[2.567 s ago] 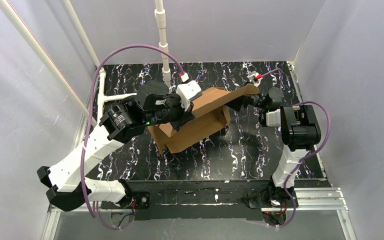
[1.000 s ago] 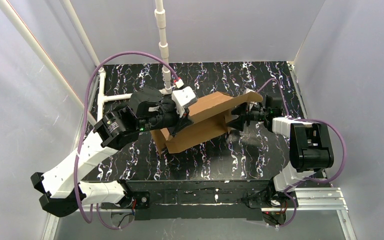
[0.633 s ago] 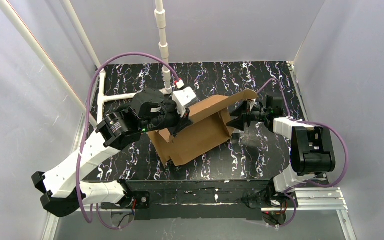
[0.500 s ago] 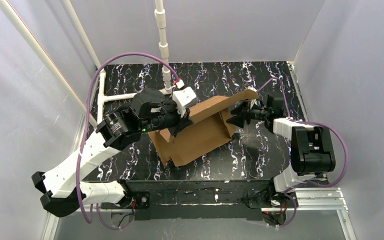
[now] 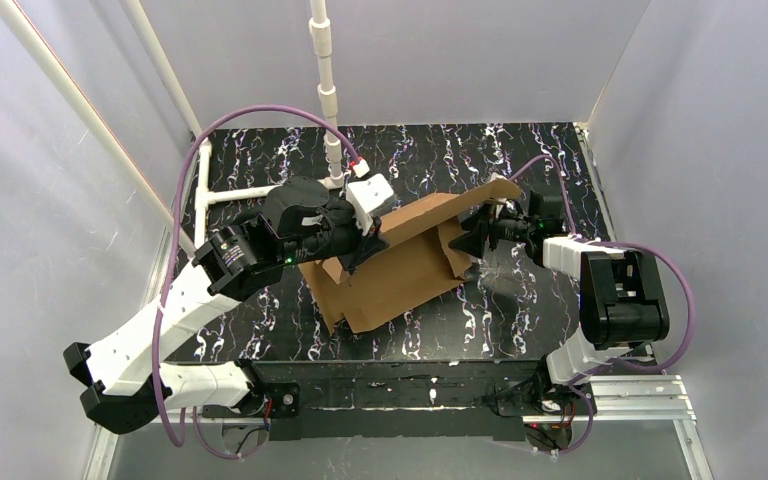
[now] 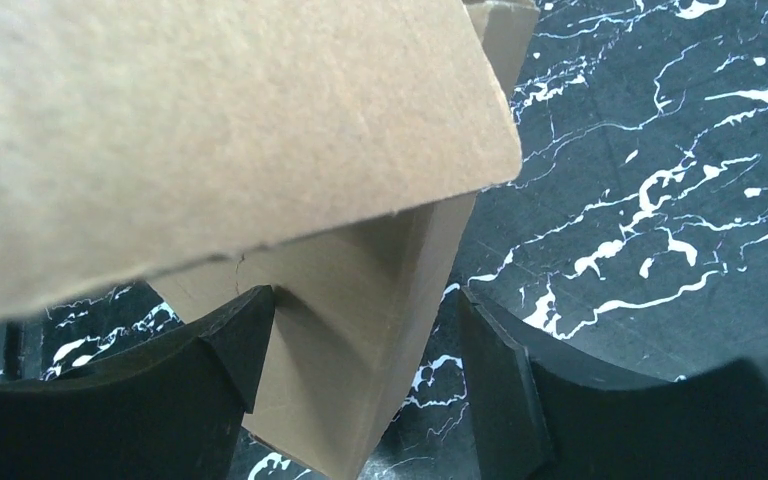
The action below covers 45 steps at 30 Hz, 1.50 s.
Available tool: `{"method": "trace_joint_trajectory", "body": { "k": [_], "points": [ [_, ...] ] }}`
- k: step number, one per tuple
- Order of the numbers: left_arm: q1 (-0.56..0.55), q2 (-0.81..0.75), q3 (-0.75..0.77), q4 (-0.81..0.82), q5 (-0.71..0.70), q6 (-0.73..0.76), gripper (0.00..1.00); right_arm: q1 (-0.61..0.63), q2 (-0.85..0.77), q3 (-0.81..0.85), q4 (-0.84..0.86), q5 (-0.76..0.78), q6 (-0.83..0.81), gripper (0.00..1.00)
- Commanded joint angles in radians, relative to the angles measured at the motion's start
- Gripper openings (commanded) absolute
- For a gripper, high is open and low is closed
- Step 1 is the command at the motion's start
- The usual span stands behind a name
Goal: Fold the paper box
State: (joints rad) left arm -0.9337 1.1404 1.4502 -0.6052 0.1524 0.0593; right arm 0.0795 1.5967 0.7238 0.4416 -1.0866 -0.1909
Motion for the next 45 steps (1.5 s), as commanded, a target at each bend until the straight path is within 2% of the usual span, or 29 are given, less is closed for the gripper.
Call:
{"method": "trace_joint_trajectory", "body": {
  "k": [1,6,10,16,29,34,38,45],
  "points": [
    [-0.010,-0.037,-0.007,0.035,0.010,0.012,0.00,0.001,-0.028,0.034,-0.050,0.004,-0.029,0.76],
    [-0.011,-0.047,-0.006,0.035,0.012,0.028,0.00,-0.020,-0.030,0.061,-0.101,-0.051,-0.041,0.78],
    [-0.013,-0.055,-0.016,0.035,0.014,0.043,0.00,-0.029,-0.039,0.097,-0.257,-0.079,-0.150,0.80],
    [-0.015,-0.054,-0.022,0.035,0.016,0.046,0.00,-0.035,-0.034,0.125,-0.313,-0.093,-0.168,0.80],
    [-0.014,-0.060,-0.047,0.071,-0.002,0.003,0.00,-0.067,0.058,0.344,-1.001,-0.099,-0.619,0.88],
    [-0.014,-0.076,-0.103,0.114,-0.034,-0.067,0.00,-0.100,0.086,0.384,-1.169,-0.063,-0.736,0.88],
    [-0.014,-0.083,-0.153,0.144,-0.059,-0.108,0.00,-0.121,0.068,0.386,-1.212,-0.014,-0.754,0.88],
    [-0.014,-0.087,-0.211,0.217,-0.087,-0.121,0.00,-0.121,0.003,0.370,-1.164,0.067,-0.641,0.89]
  ]
}}
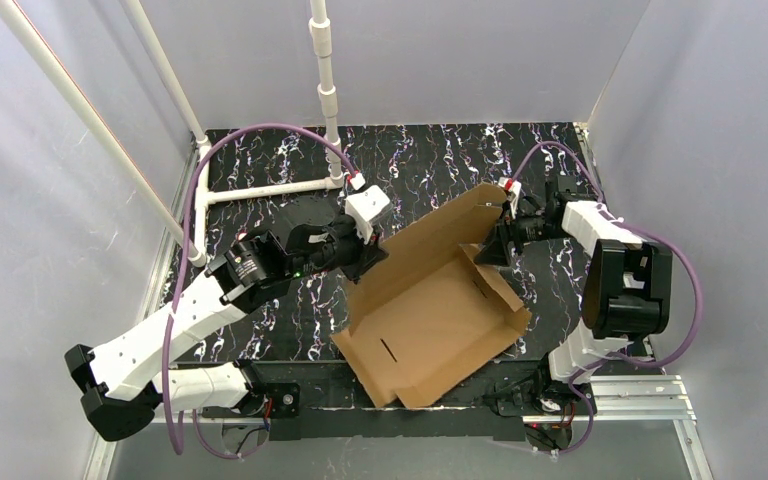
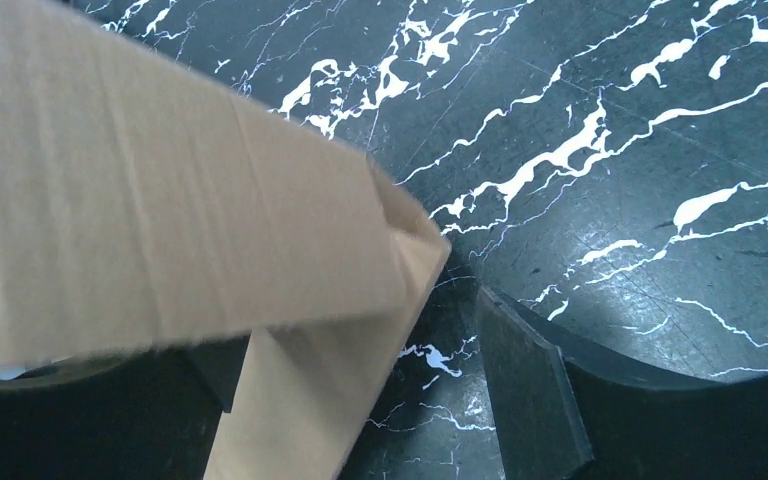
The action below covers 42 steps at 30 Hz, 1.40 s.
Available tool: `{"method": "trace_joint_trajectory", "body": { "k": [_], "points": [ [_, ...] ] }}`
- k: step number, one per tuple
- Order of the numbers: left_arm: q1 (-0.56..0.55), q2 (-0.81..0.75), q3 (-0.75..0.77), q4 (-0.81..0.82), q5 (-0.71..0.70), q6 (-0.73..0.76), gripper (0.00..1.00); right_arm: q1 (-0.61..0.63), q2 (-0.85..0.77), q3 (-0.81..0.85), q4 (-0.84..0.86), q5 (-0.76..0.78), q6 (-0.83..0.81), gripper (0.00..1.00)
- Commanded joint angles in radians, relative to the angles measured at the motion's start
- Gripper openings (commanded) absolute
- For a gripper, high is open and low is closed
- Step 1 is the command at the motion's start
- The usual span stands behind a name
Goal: Fold the paper box
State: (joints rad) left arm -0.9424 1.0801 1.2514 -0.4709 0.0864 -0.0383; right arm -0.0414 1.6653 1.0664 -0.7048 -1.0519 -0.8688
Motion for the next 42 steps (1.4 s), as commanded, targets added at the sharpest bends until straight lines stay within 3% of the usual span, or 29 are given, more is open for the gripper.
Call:
{"method": "trace_joint_trajectory", "body": {
  "k": [1,8,15,25,42],
  "points": [
    [-0.006,-0.020,-0.010,0.078,-0.025,-0.023,0.00,0.000,-0.069,0.029,-0.021,0.039,0.044,0.89],
    [-0.006,-0.002,-0.027,0.087,-0.069,0.001,0.00,-0.013,-0.177,-0.006,-0.020,0.117,0.088,0.90],
    [-0.001,0.005,-0.052,0.110,-0.157,0.032,0.00,-0.048,-0.285,0.046,-0.145,0.188,0.023,0.91],
    [0.012,0.038,-0.050,0.170,-0.156,-0.024,0.00,-0.049,-0.408,-0.015,-0.111,0.369,0.049,0.92],
    [0.048,0.010,-0.060,0.130,-0.194,-0.186,0.00,-0.128,-0.412,0.074,-0.206,0.365,0.053,0.92]
  ]
}}
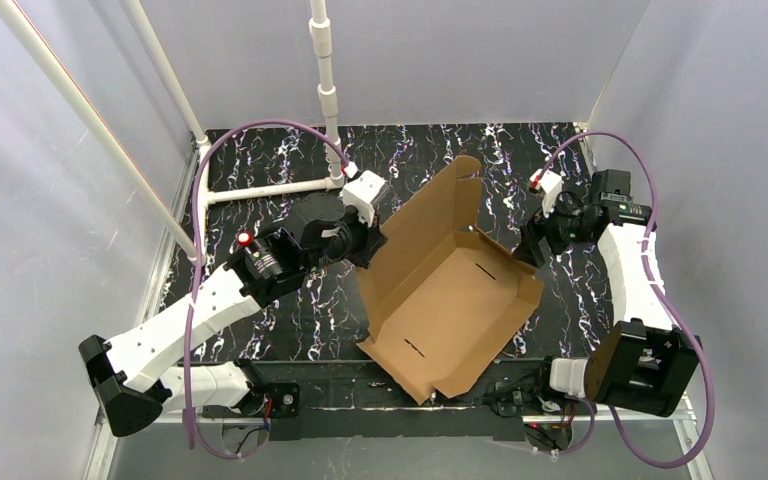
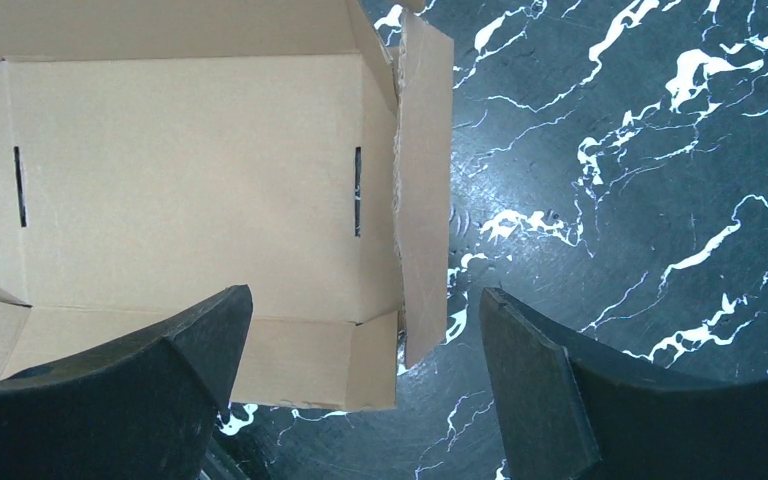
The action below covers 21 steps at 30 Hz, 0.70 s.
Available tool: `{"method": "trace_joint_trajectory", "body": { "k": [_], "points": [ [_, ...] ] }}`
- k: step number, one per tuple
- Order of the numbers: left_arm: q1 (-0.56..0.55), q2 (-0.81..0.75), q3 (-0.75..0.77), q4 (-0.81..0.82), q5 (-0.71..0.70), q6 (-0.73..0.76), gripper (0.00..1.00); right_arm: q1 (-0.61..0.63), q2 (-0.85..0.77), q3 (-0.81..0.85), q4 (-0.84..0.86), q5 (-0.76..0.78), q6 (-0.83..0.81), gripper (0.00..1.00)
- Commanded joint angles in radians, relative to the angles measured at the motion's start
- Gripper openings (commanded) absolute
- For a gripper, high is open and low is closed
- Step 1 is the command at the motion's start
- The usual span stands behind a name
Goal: Fold the paper box
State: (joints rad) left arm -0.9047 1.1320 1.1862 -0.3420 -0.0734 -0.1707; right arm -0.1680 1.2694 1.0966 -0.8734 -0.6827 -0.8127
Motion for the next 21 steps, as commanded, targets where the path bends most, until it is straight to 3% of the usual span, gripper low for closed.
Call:
{"method": "trace_joint_trajectory", "body": {
  "k": [1,5,11,21],
  "points": [
    [0.012,-0.043,0.001,-0.002,-0.040,-0.061,0.00,0.000,-0.015,0.048,-0.039,-0.002,-0.007,0.92],
    [0.020,-0.020,0.020,-0.032,-0.052,-0.091,0.00,0.018,-0.007,0.064,-0.051,0.032,-0.035,0.92],
    [0.021,0.021,0.045,-0.054,-0.053,-0.130,0.00,0.115,0.007,-0.012,0.064,0.161,-0.061,0.92],
    [0.022,0.024,0.053,-0.056,-0.038,-0.132,0.00,0.151,0.185,-0.020,0.263,0.171,-0.079,0.86]
  ]
}}
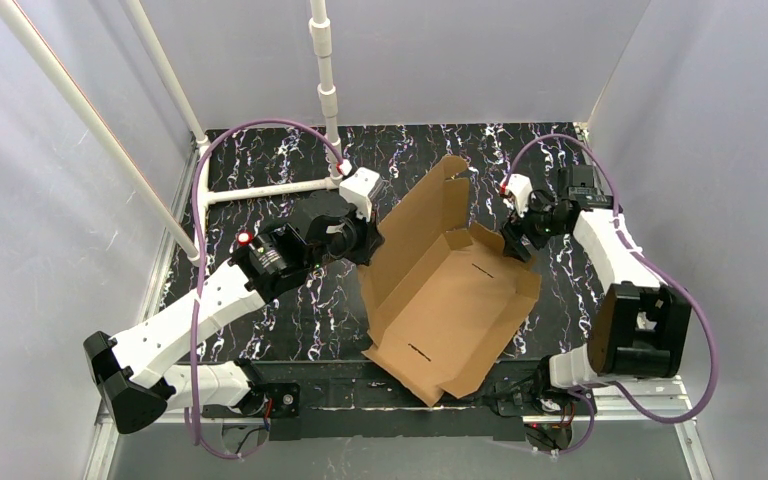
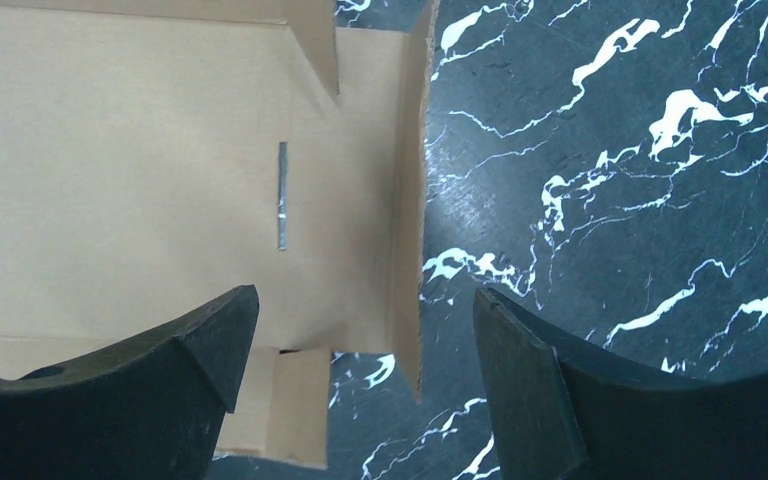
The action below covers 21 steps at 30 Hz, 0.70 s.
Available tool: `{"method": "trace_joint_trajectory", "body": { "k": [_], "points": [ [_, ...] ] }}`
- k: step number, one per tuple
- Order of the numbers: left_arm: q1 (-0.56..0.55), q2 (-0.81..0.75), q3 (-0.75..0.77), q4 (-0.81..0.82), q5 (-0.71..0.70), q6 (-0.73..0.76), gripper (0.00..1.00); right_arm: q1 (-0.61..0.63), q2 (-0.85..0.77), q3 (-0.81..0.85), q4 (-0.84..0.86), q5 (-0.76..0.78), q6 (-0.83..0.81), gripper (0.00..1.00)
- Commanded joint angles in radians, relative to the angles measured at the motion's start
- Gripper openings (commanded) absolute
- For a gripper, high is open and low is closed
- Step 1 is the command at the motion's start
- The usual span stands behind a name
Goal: Fold the paper box
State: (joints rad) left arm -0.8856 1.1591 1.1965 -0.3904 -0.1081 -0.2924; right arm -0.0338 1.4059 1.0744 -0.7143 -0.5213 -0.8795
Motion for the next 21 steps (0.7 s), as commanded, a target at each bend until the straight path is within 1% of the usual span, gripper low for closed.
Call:
{"method": "trace_joint_trajectory", "body": {
  "k": [1,3,5,9,13,15,21],
  "points": [
    [0.003,-0.005,0.044,-0.008,0.001,-0.010,0.00,0.018,0.066,0.005,0.112,0.004,-0.010,0.86],
    [0.003,-0.007,0.048,-0.009,0.006,-0.003,0.00,0.018,0.094,0.007,0.139,0.002,0.001,0.86],
    [0.004,-0.010,0.051,-0.013,0.009,0.012,0.00,0.018,0.125,0.024,0.142,-0.001,0.006,0.83],
    [0.003,-0.016,0.044,0.002,0.015,0.028,0.00,0.018,0.171,0.049,0.127,-0.009,0.003,0.74],
    [0.005,-0.013,0.043,0.025,0.039,0.022,0.00,0.018,0.151,-0.009,0.173,-0.030,0.003,0.64],
    [0.004,-0.016,0.036,0.044,0.055,0.015,0.00,0.018,0.137,-0.028,0.181,-0.034,0.002,0.56],
    [0.005,-0.062,-0.015,0.095,0.074,0.002,0.00,0.017,0.139,0.023,0.125,-0.047,0.024,0.17]
  ]
}}
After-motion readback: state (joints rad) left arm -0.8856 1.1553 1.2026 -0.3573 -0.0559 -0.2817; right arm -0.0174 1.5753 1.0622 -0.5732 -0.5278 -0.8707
